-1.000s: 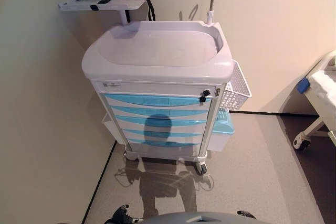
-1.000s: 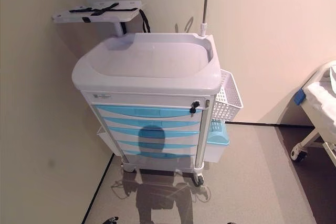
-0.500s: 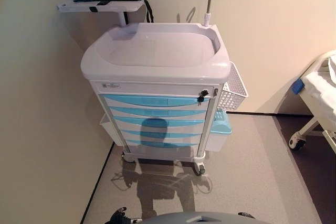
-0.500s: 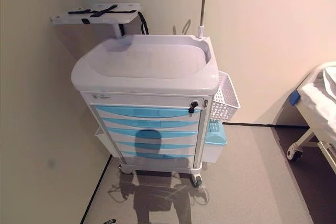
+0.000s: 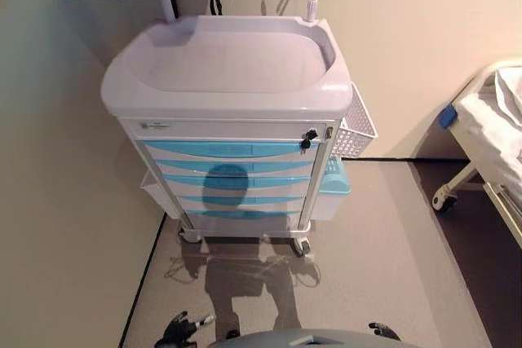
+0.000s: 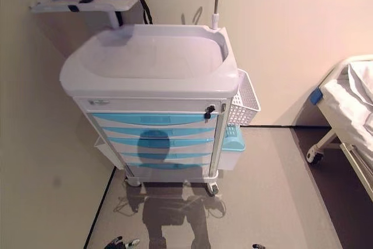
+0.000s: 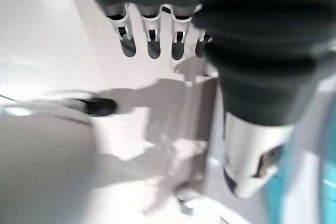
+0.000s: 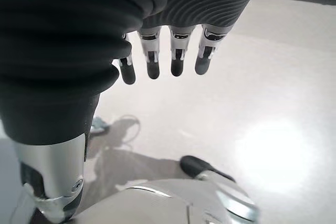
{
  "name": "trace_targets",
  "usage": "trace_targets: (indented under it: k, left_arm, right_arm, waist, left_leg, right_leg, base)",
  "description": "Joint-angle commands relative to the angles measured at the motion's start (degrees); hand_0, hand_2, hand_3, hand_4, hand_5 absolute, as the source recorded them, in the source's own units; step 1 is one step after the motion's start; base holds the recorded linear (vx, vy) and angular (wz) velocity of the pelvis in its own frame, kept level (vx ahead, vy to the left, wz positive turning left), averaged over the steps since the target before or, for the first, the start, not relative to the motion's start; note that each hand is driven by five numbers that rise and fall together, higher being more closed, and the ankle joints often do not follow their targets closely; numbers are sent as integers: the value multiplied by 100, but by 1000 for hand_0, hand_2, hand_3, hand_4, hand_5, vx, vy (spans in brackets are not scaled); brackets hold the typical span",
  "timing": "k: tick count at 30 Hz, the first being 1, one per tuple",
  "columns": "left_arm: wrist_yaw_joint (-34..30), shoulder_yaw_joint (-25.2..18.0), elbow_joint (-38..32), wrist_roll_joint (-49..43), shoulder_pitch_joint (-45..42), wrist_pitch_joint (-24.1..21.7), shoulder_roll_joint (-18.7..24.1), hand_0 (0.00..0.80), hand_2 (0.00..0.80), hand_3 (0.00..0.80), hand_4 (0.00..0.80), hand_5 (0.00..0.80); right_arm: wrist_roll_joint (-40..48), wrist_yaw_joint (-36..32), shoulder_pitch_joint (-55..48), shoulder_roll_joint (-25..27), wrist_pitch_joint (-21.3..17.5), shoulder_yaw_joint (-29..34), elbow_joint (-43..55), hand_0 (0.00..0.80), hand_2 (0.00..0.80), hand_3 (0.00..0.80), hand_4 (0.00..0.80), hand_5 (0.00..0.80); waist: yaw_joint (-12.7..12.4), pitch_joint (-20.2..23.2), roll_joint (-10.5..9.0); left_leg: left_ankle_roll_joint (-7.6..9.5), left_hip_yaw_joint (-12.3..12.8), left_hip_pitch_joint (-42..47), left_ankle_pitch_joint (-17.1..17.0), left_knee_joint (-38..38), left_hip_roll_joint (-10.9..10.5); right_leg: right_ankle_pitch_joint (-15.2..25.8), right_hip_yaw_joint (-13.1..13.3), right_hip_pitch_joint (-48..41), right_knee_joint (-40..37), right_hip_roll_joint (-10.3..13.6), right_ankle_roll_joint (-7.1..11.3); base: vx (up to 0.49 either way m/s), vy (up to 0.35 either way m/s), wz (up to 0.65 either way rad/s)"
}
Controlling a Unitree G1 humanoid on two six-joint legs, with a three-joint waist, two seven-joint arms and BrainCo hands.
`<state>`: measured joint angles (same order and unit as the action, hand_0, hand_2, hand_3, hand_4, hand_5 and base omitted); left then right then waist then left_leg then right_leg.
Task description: Open the drawer and pick up the medicine
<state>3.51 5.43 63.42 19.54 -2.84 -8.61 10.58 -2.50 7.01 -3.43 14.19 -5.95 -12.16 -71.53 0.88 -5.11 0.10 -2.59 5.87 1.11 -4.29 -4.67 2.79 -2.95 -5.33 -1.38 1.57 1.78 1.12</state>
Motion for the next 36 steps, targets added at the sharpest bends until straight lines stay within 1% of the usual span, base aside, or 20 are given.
trace_targets:
  k: [1, 3, 6, 7, 8, 11, 14, 16, 17, 18, 20, 21, 22, 23, 25, 26, 27, 29, 30, 36]
  left_arm:
    - [130, -18, -718, 750, 601, -471, -22, 0, 0, 0, 0, 0]
    - [134, 37, -1136, 1044, 747, -541, 8, 0, 0, 0, 0, 0]
    - [144, 70, -1413, 1223, 854, -581, 39, 0, 0, 0, 0, 0]
    - [171, 74, -1628, 1346, 945, -640, 60, 0, 0, 0, 0, 0]
    - [205, 132, -2060, 1445, 973, -679, 96, 0, 0, 0, 0, 0]
    - [244, 142, -2262, 1528, 1071, -741, 141, 0, 0, 0, 0, 0]
    - [292, 103, -2786, 1823, 1267, -829, 183, 0, 0, 0, 0, 0]
    - [299, 88, -2910, 1970, 1338, -851, 174, 0, 0, 0, 0, 0]
    - [258, 51, -3151, 2292, 1439, -890, 122, 0, 0, 0, 0, 0]
    - [258, 51, -3151, 2293, 1439, -890, 123, 0, 0, 0, 0, 0]
    - [150, 41, -3513, 2758, 1539, -933, 38, 0, 0, 0, 0, 0]
    - [-45, 72, -3705, 3344, 1701, -948, -89, 0, 0, 0, 0, 0]
    - [-118, 77, -3836, 3663, 1762, -942, -171, 0, 0, 0, 0, 0]
    - [-227, 85, -3933, 3960, 1829, -914, -250, 0, 0, 0, 0, 0]
    - [-377, 114, -3992, 4507, 2045, -910, -384, 0, 0, 0, 0, 0]
    - [-377, 114, -3992, 4507, 2045, -910, -384, 0, 0, 0, 0, 0]
    - [-492, 103, -3974, 4955, 2231, -926, -506, 0, 0, 0, 0, 0]
    - [-498, 97, -3967, 5153, 2337, -967, -557, 0, 0, 0, 0, 0]
    - [-494, 76, -4062, 5492, 2509, -1062, -644, 0, 0, 0, 0, 0]
    - [-573, 151, -4062, 5877, 2926, -1166, -619, 0, 0, 0, 0, 0]
  right_arm:
    - [191, 162, 508, 102, -101, -224, 131, 0, 0, 0, 0, 0]
    - [187, 195, 623, 168, -112, -287, 215, 0, 0, 0, 0, 0]
    - [204, 220, 706, 222, -113, -280, 250, 0, 0, 0, 0, 0]
    - [221, 242, 751, 265, -111, -275, 267, 0, 0, 0, 0, 0]
    - [264, 283, 788, 302, -110, -266, 317, 0, 0, 0, 0, 0]
    - [299, 299, 846, 335, -115, -266, 351, 0, 0, 0, 0, 0]
    - [336, 333, 907, 410, -134, -279, 482, 0, 0, 0, 0, 0]
    - [352, 345, 930, 419, -146, -282, 493, 0, 0, 0, 0, 0]
    - [377, 369, 971, 438, -137, -293, 524, 0, 0, 0, 0, 0]
    - [377, 369, 970, 438, -137, -293, 524, 0, 0, 0, 0, 0]
    - [401, 371, 980, 457, -137, -293, 563, 0, 0, 0, 0, 0]
    - [418, 360, 969, 474, -136, -276, 580, 0, 0, 0, 0, 0]
    - [413, 348, 944, 483, -126, -265, 580, 0, 0, 0, 0, 0]
    - [403, 340, 927, 496, -127, -261, 610, 0, 0, 0, 0, 0]
    - [384, 326, 898, 523, -111, -249, 579, 0, 0, 0, 0, 0]
    - [384, 326, 898, 523, -111, -249, 579, 0, 0, 0, 0, 0]
    - [376, 298, 887, 542, -101, -244, 531, 0, 0, 0, 0, 0]
    - [359, 290, 876, 560, -96, -245, 510, 0, 0, 0, 0, 0]
    - [372, 299, 872, 576, -94, -234, 527, 0, 0, 0, 0, 0]
    - [410, 259, 818, 636, -126, -274, 542, 0, 0, 0, 0, 0]
  waist:
    - [168, -568, -139]
    - [157, -738, -172]
    - [152, -795, -197]
    - [153, -853, -221]
    - [147, -843, -233]
    - [145, -866, -257]
    - [148, -854, -298]
    - [148, -867, -306]
    - [154, -893, -319]
    - [154, -889, -319]
    - [156, -931, -344]
    - [184, -954, -362]
    - [190, -959, -351]
    - [211, -967, -357]
    - [257, -947, -361]
    - [257, -947, -361]
    - [302, -904, -356]
    - [324, -876, -350]
    - [365, -852, -346]
    - [468, -801, -357]
  left_leg:
    - [390, 104, -682, 473, 740, -534]
    - [417, 95, -1126, 536, 1102, -566]
    - [435, 85, -1444, 580, 1333, -561]
    - [448, 73, -1606, 598, 1447, -549]
    - [457, 56, -1894, 607, 1600, -541]
    - [460, 49, -2165, 628, 1766, -532]
    - [480, 42, -2572, 656, 1965, -518]
    - [487, 54, -2695, 668, 2033, -514]
    - [512, 71, -2874, 700, 2177, -499]
    - [512, 72, -2881, 702, 2181, -498]
    - [549, 91, -3045, 753, 2339, -485]
    - [568, 103, -3227, 824, 2539, -487]
    - [531, 35, -3234, 1019, 2676, -494]
    - [531, 25, -3309, 1064, 2785, -495]
    - [529, 9, -3447, 1140, 2944, -482]
    - [529, 9, -3447, 1140, 2944, -482]
    - [519, 22, -3573, 1216, 3101, -460]
    - [513, 22, -3656, 1255, 3189, -442]
    - [502, 32, -3721, 1298, 3256, -413]
    - [488, 80, -3891, 1414, 3431, -344]
  right_leg:
    - [481, 62, 1036, 569, 411, 366]
    - [478, 94, 1432, 850, 440, 332]
    - [471, 94, 1729, 1013, 472, 315]
    - [466, 103, 1867, 1098, 486, 302]
    - [459, 109, 2143, 1208, 500, 284]
    - [425, 107, 2383, 1336, 505, 259]
    - [383, 99, 2762, 1496, 508, 225]
    - [357, 80, 2887, 1575, 507, 216]
    - [311, 83, 3082, 1740, 503, 201]
    - [310, 84, 3089, 1743, 503, 201]
    - [256, 78, 3264, 1942, 518, 190]
    - [201, 56, 3436, 2171, 555, 186]
    - [15, 69, 3455, 2338, 552, 218]
    - [-22, 70, 3515, 2425, 562, 216]
    - [-95, 45, 3636, 2571, 563, 205]
    - [-95, 45, 3636, 2571, 563, 205]
    - [-161, 41, 3763, 2710, 563, 189]
    - [-196, 42, 3839, 2787, 557, 185]
    - [-230, 41, 3931, 2866, 553, 188]
    - [-279, 63, 4144, 3012, 542, 210]
  base:
    - [-283, 41, -6]
    - [-270, 35, -5]
    - [-109, 11, 6]
    - [-109, -1, 2]
    - [-109, -1, 3]
    - [-84, 7, 11]
    - [-65, 0, -1]
    - [-48, 7, 4]
    - [-32, 9, 2]
    - [-48, 11, 5]
    - [-24, 0, -1]
    - [47, -4, -2]
    - [58, -12, 8]
    - [75, -22, 17]
    - [1, -15, 5]
    - [21, -23, -4]
    - [0, 0, 0]
    - [14, -8, 3]
    - [0, 0, 0]
    - [26, -2, -8]
